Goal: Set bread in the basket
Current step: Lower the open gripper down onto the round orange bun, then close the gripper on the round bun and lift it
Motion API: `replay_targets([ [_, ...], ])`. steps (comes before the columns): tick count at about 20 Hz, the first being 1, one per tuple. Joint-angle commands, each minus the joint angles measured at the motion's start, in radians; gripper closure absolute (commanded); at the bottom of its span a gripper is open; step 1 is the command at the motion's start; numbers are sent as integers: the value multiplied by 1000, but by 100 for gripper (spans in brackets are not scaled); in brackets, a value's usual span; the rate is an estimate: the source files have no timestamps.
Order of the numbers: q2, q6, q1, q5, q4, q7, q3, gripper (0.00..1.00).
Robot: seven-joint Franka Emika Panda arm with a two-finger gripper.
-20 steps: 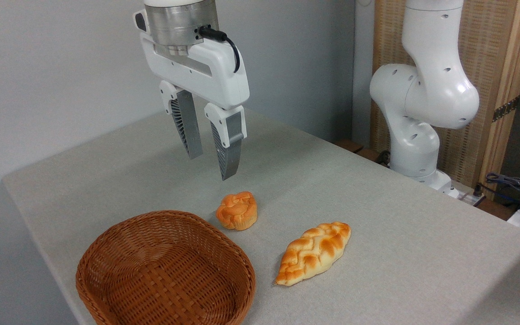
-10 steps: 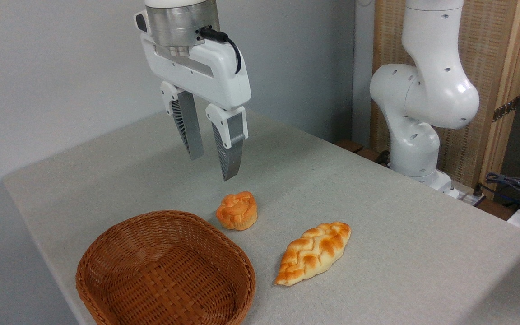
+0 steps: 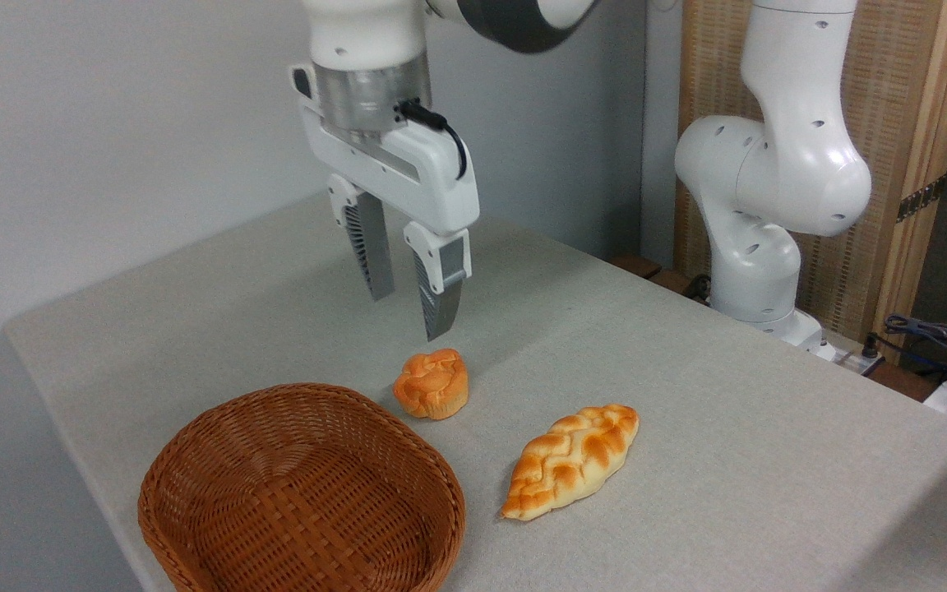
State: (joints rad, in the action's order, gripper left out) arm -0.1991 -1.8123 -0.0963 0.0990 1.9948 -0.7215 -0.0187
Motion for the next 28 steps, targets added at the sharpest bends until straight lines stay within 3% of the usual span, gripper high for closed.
replay_targets([
  [1, -106, -200, -83, 18, 247, -10, -17, 0],
  [3, -109, -281, -117, 16, 318, -24, -17, 0],
  [6, -103, -398, -126, 13, 396, -79, -17, 0],
  [9, -97, -410, -129, 5, 424, -107, -17, 1],
  [10, -94, -410, -131, 1, 424, -107, -17, 13],
  [11, -91, -410, -131, -2, 424, -107, -18, 38],
  [13, -85, -409, -131, -2, 424, -107, -17, 59],
  [17, -76, -410, -131, -2, 424, -107, -17, 68],
  [28, -65, -394, -131, -1, 404, -104, -17, 68],
])
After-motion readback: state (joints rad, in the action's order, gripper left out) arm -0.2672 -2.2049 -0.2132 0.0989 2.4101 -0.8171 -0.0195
